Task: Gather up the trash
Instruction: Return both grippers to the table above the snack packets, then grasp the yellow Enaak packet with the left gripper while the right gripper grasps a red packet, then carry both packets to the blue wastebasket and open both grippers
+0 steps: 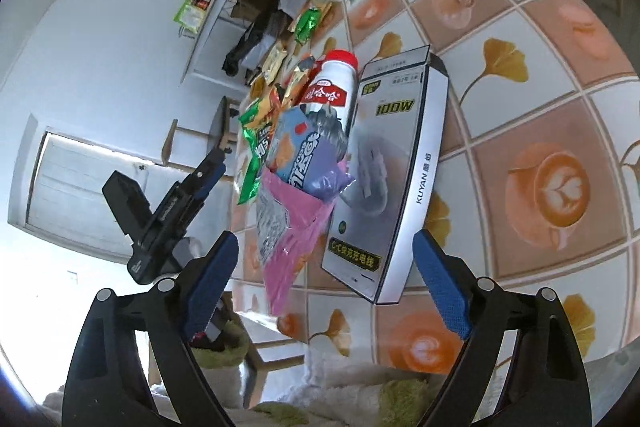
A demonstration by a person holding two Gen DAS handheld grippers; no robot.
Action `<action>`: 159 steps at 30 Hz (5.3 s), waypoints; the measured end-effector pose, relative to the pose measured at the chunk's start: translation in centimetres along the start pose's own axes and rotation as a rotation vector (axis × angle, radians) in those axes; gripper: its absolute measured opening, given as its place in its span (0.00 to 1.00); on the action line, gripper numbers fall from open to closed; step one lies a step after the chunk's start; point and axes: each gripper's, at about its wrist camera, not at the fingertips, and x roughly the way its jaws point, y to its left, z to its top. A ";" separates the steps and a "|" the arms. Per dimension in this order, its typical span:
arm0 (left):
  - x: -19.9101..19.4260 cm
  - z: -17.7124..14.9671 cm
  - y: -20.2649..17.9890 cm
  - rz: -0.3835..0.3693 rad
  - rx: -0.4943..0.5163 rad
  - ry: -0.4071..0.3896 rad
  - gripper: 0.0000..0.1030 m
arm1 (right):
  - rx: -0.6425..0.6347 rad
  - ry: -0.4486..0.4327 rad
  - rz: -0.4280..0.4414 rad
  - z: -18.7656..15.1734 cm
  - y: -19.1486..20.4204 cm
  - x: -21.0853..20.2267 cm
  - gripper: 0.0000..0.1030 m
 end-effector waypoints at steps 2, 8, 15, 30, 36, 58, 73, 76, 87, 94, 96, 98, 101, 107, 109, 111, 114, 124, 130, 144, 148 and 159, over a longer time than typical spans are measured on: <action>0.7 0.6 -0.3 -0.003 0.030 0.028 0.57 | -0.002 -0.021 -0.011 0.4 0.0 -0.4 0.82; 3.8 3.2 -1.6 0.046 0.180 0.094 0.57 | 0.024 -0.058 -0.014 1.0 -1.0 -1.1 0.82; 7.4 5.1 -3.2 -0.016 0.238 0.163 0.62 | 0.046 -0.079 -0.001 1.1 -1.9 -1.4 0.82; 15.0 6.0 -3.7 0.012 0.220 0.282 0.41 | -0.014 -0.111 0.009 3.3 -0.3 -2.3 0.82; 14.4 6.6 -2.1 -0.022 0.123 0.241 0.22 | -0.086 -0.143 0.016 6.2 1.6 -2.9 0.82; 7.9 5.7 1.5 -0.120 -0.101 0.046 0.10 | -0.029 0.157 -0.005 19.5 3.9 13.9 0.60; 2.8 4.4 1.1 -0.122 -0.086 -0.101 0.10 | 0.026 0.394 -0.187 20.1 2.7 23.2 0.34; 2.6 4.1 1.1 -0.122 -0.089 -0.106 0.10 | 0.011 0.399 -0.210 20.0 3.0 23.7 0.18; 0.2 4.6 1.2 -0.152 -0.118 -0.188 0.10 | 0.002 0.287 -0.126 20.2 3.5 20.9 0.04; -2.3 4.7 1.1 -0.217 -0.128 -0.287 0.10 | -0.043 0.133 -0.046 20.4 5.1 13.7 0.04; -3.1 4.7 0.8 -0.241 -0.121 -0.311 0.10 | -0.058 0.084 -0.014 19.7 5.6 11.2 0.04; -4.2 4.7 0.3 -0.268 -0.111 -0.337 0.10 | -0.069 0.043 0.023 18.9 6.0 8.8 0.04; -5.9 4.8 -0.7 -0.309 -0.088 -0.372 0.10 | -0.085 -0.011 0.082 17.7 6.4 5.3 0.04; -8.6 5.2 -3.8 -0.376 -0.033 -0.419 0.10 | -0.131 -0.125 0.148 16.6 8.1 -0.4 0.04; -9.4 5.2 -4.9 -0.399 -0.019 -0.432 0.10 | -0.142 -0.156 0.171 16.2 8.4 -2.1 0.04; -10.0 5.2 -5.7 -0.419 -0.008 -0.437 0.10 | -0.150 -0.185 0.200 15.7 8.2 -3.4 0.04; -10.6 5.1 -7.4 -0.453 0.013 -0.439 0.10 | -0.122 -0.214 0.243 14.8 6.8 -5.1 0.04; -9.5 3.0 -16.7 -0.599 0.113 -0.350 0.10 | 0.045 -0.329 0.263 10.0 -2.1 -12.5 0.05; -6.8 1.2 -24.4 -0.703 0.160 -0.250 0.10 | 0.154 -0.446 0.177 6.7 -8.6 -19.2 0.05; 1.8 -5.5 -43.8 -0.796 0.392 0.114 0.10 | 0.458 -0.674 -0.071 -3.8 -23.9 -27.6 0.06; 5.4 -8.7 -49.0 -0.752 0.458 0.226 0.10 | 0.542 -0.685 -0.080 -5.9 -27.9 -27.5 0.06; 18.2 -13.8 -56.9 -0.561 0.535 0.516 0.12 | 0.698 -0.601 -0.090 -5.2 -37.4 -24.0 0.08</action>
